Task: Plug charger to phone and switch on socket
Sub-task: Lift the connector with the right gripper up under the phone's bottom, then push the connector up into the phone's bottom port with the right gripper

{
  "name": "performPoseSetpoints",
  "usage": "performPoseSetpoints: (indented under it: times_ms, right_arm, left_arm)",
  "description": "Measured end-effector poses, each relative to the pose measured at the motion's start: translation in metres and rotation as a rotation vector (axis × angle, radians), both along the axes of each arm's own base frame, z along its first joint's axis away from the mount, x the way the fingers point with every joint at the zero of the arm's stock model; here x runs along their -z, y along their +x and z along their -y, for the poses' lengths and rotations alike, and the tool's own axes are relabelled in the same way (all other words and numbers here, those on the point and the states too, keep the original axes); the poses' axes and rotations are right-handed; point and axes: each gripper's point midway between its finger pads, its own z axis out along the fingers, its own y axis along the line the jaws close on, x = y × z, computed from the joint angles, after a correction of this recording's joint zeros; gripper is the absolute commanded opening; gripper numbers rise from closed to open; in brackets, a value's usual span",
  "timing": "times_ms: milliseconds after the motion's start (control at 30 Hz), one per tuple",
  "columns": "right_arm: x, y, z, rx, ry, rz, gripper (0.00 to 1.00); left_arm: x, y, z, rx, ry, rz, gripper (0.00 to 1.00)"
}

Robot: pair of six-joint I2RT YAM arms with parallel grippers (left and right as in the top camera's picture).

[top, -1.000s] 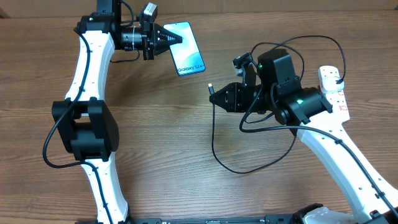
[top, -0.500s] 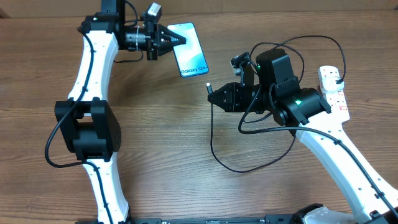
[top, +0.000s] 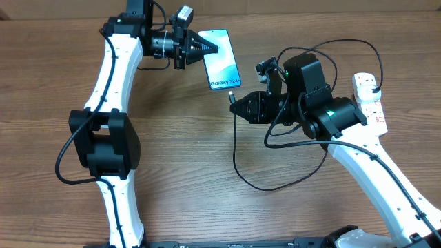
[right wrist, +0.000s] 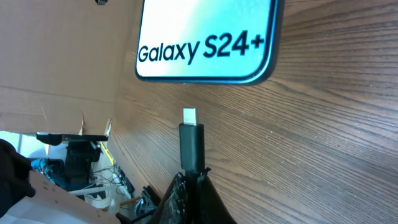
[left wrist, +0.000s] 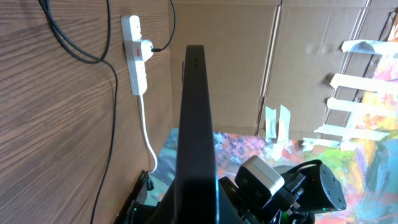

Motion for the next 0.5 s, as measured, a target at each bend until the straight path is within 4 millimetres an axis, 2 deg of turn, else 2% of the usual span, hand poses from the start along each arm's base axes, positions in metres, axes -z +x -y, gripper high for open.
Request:
performPoseSetpoints:
  times_ms: [500]
  right_arm:
    - [0.000,0.000,0.000,0.000,0.000,0.000,0.04]
  left_arm:
    - [0.000,-0.007,0.015,0.032,0.000,-0.004,0.04]
